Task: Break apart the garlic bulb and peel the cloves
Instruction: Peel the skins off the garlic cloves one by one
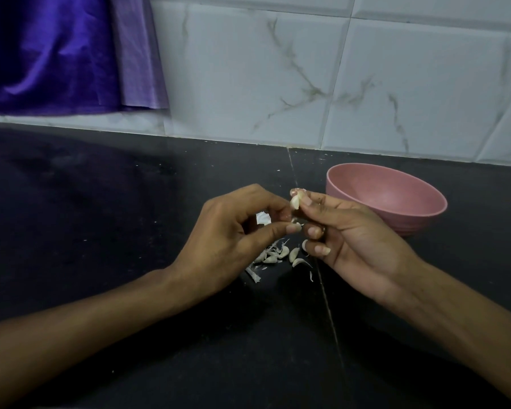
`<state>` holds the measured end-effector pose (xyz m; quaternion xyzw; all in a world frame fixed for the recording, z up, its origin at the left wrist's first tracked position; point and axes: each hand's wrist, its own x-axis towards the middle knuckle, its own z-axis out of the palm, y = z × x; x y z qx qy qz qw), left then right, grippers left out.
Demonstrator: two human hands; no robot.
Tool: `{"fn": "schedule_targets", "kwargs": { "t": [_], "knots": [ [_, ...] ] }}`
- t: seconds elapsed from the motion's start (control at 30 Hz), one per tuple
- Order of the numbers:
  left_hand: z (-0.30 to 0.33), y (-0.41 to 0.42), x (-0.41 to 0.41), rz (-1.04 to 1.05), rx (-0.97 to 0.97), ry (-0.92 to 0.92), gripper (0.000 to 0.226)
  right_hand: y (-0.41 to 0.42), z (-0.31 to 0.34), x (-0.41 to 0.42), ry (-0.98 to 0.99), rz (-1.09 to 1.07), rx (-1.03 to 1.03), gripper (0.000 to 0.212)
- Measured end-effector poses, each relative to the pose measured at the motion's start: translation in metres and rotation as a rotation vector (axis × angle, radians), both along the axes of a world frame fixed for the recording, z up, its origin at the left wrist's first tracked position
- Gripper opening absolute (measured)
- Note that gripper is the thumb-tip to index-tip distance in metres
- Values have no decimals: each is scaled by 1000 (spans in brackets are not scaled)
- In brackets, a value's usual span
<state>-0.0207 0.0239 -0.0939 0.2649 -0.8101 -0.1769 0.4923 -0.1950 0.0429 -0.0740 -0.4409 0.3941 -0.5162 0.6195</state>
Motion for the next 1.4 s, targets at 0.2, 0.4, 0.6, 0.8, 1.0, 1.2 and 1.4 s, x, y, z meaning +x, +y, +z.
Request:
{"fn": "schedule_targets", "kwargs": {
  "t": [0.2,0.4,0.6,0.8,1.0,1.2,1.4],
  "knots": [
    [-3,3,-2,-4,124,25,14,1,4,-4,26,18,-43,23],
    [0,-1,2,69,184,40,7,-3,2,-5,-30,39,-40,25],
    [0,-2,2,87,174,47,11,-3,1,-7,-24,24,-51,28],
    [0,-2,2,132,123,26,12,-2,1,-7,-8,34,-59,29],
    [0,-3,3,126,117,32,11,1,3,-5,15,26,-79,34],
    [0,-3,3,130,83,26,9,2,3,-4,-12,-18,-59,28],
    [-3,-3,5,161,35,-23,11,5,3,-2,41,-44,-77,29]
  ]
}}
